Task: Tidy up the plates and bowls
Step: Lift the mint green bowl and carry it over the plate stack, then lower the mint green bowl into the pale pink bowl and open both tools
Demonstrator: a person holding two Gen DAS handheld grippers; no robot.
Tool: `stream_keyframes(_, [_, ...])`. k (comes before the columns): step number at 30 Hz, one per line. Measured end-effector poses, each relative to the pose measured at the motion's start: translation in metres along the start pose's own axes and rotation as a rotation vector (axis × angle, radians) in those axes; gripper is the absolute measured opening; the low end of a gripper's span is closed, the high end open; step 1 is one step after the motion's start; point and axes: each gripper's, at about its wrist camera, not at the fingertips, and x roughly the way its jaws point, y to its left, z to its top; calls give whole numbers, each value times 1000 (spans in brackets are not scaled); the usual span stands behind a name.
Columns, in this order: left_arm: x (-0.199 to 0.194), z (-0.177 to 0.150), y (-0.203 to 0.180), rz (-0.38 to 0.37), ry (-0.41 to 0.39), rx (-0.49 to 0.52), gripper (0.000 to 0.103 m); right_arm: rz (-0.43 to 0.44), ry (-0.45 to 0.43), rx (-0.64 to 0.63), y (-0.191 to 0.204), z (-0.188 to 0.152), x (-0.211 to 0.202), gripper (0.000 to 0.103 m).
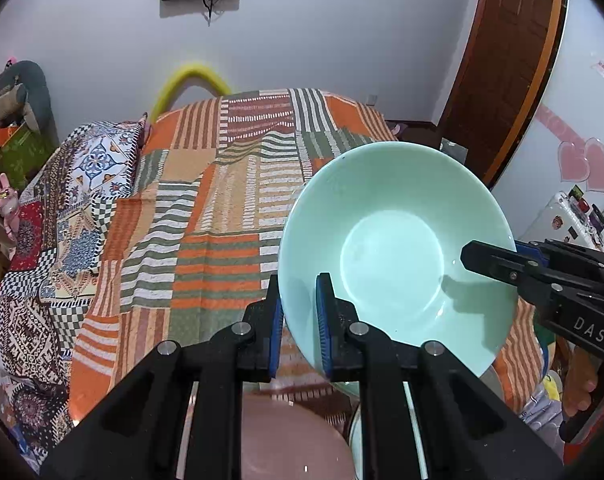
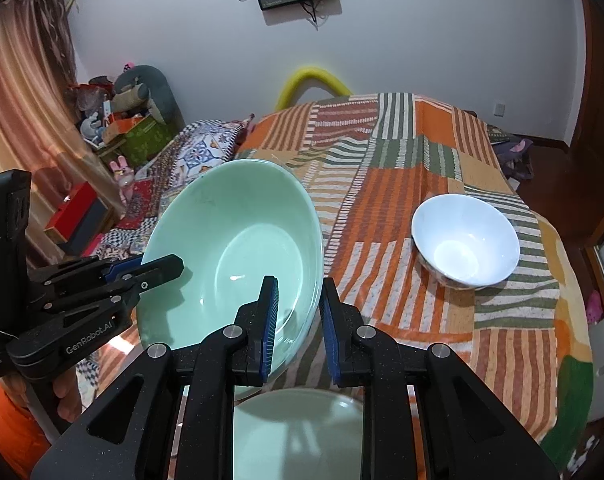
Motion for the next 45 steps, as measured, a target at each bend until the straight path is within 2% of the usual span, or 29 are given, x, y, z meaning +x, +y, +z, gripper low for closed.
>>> stream_keyframes(10, [-40,-27,4,13,-27,-6,15,37,-16,-9,19,-20,-16,20])
stream_keyframes(22, [-66,-68,28,36,-29,-60,15,81,4,-41,51,-46,-16,20])
stream_keyframes(31, [-69,-93,54,54,-6,-127,15,118,43,-63,73,-61,-4,21])
stream_keyframes(45, [-52,-125,76,86,58,-161,15,136,149,-56,91,-86,29,22])
